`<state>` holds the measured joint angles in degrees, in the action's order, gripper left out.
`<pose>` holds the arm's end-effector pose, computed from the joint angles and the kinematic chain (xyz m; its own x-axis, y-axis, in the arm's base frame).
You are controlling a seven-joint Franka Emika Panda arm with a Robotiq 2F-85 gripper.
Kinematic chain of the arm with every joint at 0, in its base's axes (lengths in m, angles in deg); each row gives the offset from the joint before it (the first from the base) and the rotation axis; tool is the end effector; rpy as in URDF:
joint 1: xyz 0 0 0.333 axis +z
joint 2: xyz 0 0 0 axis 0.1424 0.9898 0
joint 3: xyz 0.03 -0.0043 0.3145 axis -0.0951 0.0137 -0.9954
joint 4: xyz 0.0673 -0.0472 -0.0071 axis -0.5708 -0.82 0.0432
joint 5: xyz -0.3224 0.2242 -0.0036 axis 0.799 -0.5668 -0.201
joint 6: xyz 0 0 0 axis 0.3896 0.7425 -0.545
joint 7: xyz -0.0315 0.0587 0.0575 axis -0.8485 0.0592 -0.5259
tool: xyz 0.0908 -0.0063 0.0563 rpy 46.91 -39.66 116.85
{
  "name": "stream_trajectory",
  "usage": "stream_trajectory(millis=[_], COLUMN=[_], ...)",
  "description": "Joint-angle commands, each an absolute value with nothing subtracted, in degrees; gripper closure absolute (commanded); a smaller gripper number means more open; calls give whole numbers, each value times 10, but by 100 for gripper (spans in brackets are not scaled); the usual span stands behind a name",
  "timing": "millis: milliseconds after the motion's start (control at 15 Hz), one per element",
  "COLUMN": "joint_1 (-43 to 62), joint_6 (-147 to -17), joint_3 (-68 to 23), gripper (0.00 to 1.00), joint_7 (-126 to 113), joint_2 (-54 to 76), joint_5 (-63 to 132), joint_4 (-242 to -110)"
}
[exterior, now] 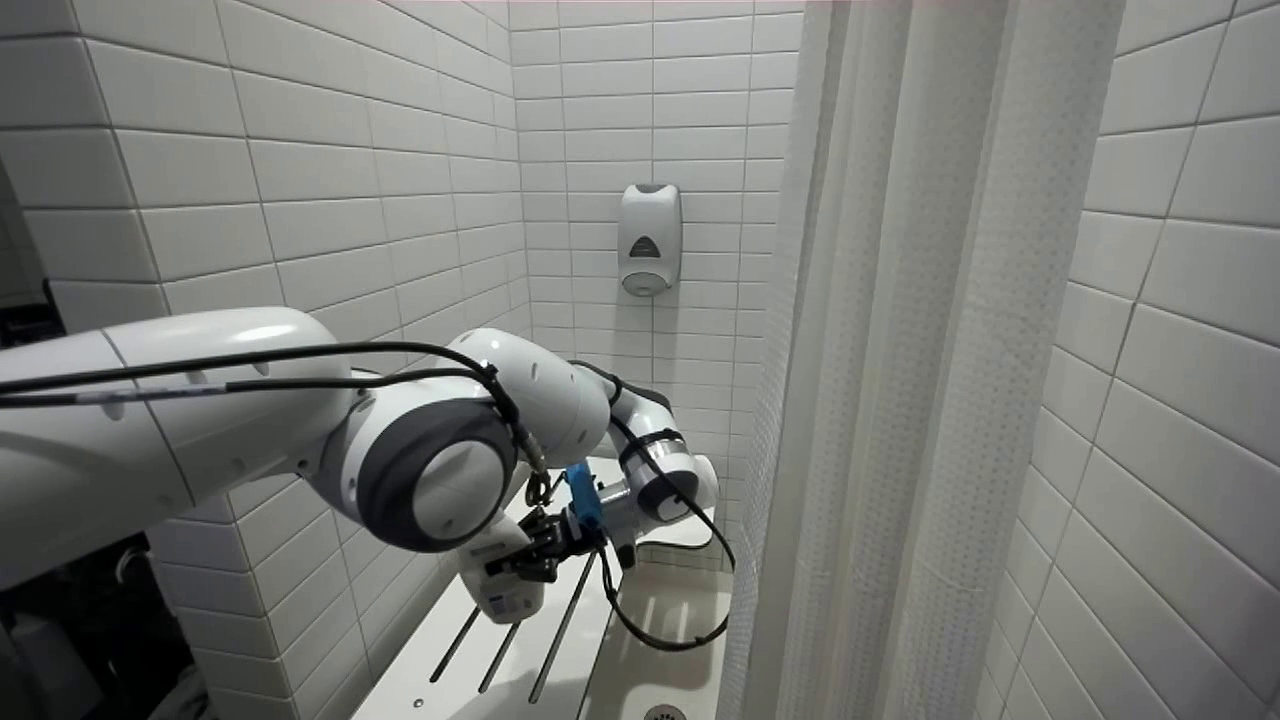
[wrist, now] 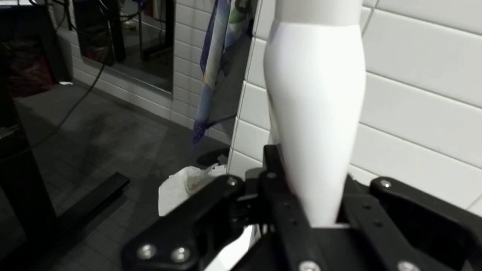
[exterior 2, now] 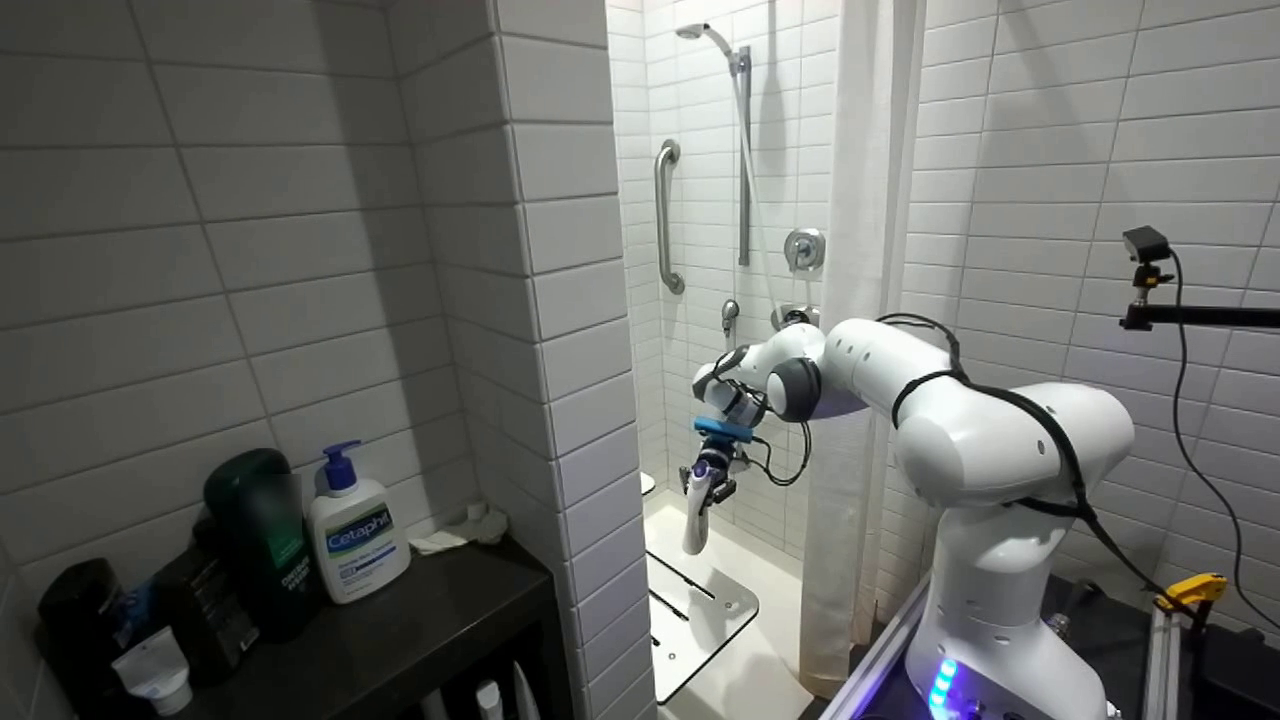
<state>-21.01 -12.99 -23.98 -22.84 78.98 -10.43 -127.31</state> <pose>0.5936 -0.2514 0.0024 0.2624 -0.2192 -0.9397 -0.8962 -0.4163 -0.1531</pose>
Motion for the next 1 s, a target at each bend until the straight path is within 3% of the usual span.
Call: stream_trajectory(millis=[0,67,133,400,467,933], joint_1=[-213,-215,-215,-216,-215,-185], joint_6=[-183,-191,-182,-194,-194,-231], joint_3=[-239,-242,-246,-246,-246,-238], gripper=[95,95,80,80,95,95], joint_7=[-258,-266,-246,-254,-255,-237], joint_2=[790,790,790,790,790,777], joint_5=[-104,-106,-97,-97,-97,-100], joint_4=[-1270,-1272,-1274,-1274,-1274,-1302])
